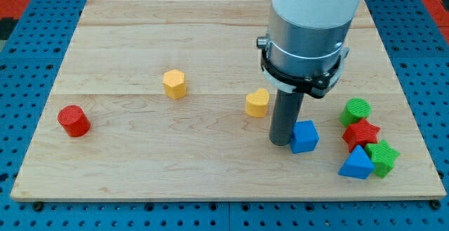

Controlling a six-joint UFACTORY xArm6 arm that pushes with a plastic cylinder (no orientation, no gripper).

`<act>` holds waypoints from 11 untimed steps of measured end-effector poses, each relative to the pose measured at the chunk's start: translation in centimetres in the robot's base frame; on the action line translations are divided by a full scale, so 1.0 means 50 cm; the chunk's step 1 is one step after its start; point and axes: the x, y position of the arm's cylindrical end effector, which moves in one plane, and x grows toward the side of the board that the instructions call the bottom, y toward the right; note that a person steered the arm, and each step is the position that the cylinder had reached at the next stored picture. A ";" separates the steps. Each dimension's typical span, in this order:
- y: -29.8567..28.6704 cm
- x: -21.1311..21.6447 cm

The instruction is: Move the red circle below the yellow hexagon

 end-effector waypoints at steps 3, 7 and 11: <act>0.095 0.002; -0.466 0.163; -0.730 -0.027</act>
